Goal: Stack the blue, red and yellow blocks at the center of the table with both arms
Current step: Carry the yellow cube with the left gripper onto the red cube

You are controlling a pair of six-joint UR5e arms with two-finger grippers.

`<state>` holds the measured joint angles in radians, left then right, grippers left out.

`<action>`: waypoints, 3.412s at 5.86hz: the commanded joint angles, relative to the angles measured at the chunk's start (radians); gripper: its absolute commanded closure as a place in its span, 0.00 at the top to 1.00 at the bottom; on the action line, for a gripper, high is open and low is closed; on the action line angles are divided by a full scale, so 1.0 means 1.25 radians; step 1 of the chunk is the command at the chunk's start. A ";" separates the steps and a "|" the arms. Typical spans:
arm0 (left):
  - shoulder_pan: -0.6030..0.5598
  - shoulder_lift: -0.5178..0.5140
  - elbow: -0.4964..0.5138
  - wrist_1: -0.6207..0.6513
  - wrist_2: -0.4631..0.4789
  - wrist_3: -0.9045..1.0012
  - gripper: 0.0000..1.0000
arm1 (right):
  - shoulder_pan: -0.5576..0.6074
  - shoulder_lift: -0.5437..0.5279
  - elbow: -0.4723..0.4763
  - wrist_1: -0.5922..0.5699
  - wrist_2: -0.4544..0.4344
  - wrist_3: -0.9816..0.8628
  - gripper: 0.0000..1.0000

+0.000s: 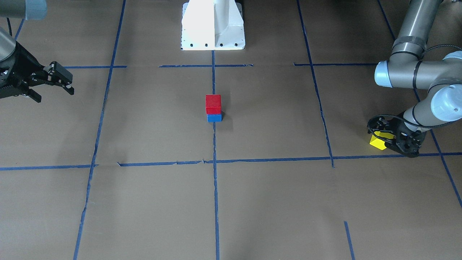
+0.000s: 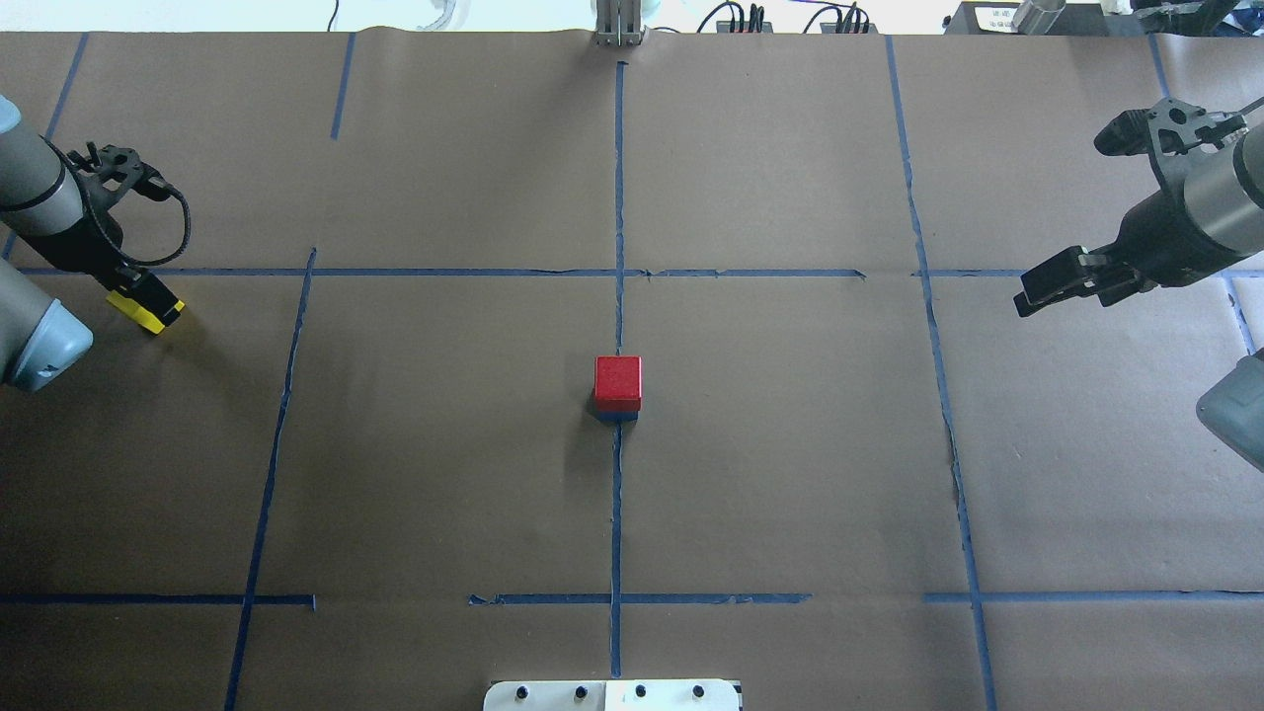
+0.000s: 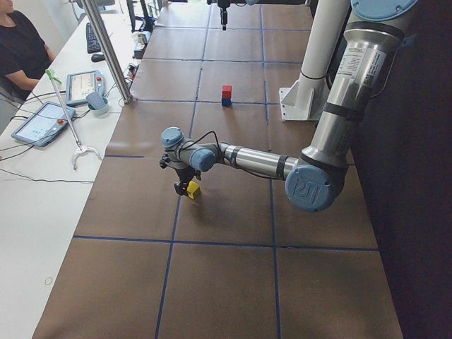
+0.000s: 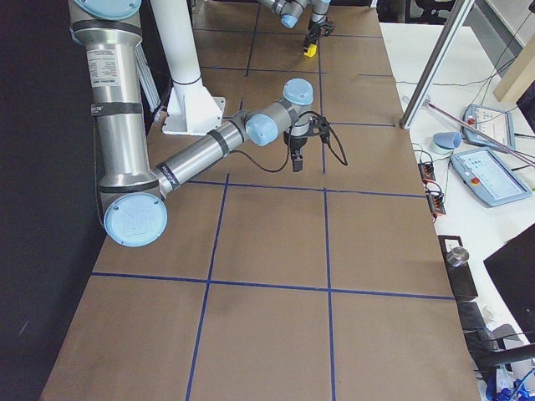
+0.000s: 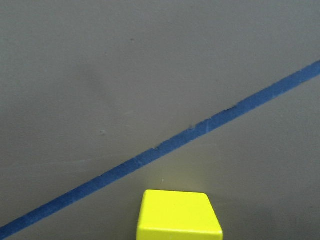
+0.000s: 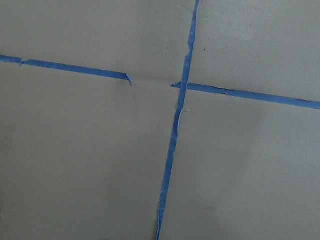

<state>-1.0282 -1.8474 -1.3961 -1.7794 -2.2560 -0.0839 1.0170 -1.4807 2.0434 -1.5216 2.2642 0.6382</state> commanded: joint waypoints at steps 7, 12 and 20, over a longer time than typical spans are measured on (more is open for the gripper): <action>0.212 -0.270 -0.282 0.227 0.033 -0.660 0.00 | 0.002 -0.005 -0.001 0.000 0.001 -0.002 1.00; 0.381 -0.575 -0.125 0.385 0.184 -0.905 0.00 | 0.018 -0.006 -0.025 0.001 -0.005 -0.002 1.00; 0.402 -0.575 -0.066 0.347 0.219 -0.890 0.00 | 0.018 -0.008 -0.021 0.001 -0.006 -0.001 1.00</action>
<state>-0.5312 -2.5674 -1.4804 -1.3432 -1.9831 -1.1966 1.0400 -1.4909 2.0177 -1.5202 2.2565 0.6366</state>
